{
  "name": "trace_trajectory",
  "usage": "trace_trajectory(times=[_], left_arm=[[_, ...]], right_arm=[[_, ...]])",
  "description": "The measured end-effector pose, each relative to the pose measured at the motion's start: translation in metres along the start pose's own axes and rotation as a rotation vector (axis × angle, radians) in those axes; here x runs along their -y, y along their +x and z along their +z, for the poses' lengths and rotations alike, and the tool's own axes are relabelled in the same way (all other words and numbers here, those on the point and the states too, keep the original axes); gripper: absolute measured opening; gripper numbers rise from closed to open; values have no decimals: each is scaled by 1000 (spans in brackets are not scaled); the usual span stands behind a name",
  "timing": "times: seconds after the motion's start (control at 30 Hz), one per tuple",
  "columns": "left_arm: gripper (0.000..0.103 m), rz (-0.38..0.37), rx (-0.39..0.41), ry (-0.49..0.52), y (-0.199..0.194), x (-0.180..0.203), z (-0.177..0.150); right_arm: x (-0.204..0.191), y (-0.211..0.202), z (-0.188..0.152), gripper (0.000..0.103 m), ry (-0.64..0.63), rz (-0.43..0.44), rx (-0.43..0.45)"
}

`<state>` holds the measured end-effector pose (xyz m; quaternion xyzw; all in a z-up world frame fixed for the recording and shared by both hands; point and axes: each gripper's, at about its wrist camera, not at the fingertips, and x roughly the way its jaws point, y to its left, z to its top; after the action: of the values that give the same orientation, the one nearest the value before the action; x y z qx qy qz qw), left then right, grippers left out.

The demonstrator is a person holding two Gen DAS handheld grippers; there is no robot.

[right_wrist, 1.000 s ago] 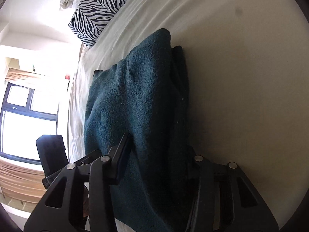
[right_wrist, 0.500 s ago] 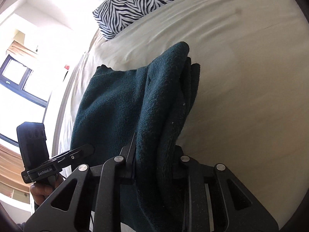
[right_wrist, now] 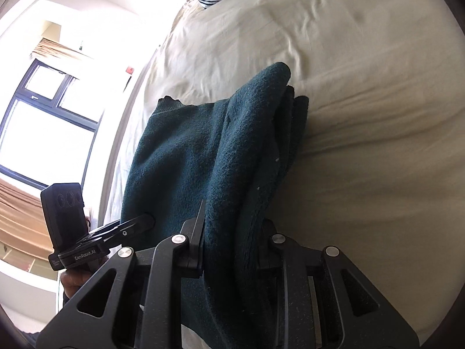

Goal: Fold small clothes

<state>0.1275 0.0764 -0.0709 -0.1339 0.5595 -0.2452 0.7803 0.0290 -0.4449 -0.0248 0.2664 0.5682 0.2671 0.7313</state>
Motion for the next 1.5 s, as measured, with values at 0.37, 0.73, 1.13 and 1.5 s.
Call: trace_trajectory(times=[0.37, 0.73, 1.13, 1.5], left_arm=[[65, -13, 48, -29, 11, -4, -9], [74, 167, 251, 47, -53, 15, -45], [103, 430, 727, 245, -161, 108, -111], [103, 524, 923, 265, -238, 138, -121]], right_arm=[[40, 14, -21, 26, 171, 174, 43], [53, -56, -43, 48, 227, -92, 239], [-79, -165, -127, 77, -165, -407, 660], [-178, -241, -171, 103, -380, -480, 882]])
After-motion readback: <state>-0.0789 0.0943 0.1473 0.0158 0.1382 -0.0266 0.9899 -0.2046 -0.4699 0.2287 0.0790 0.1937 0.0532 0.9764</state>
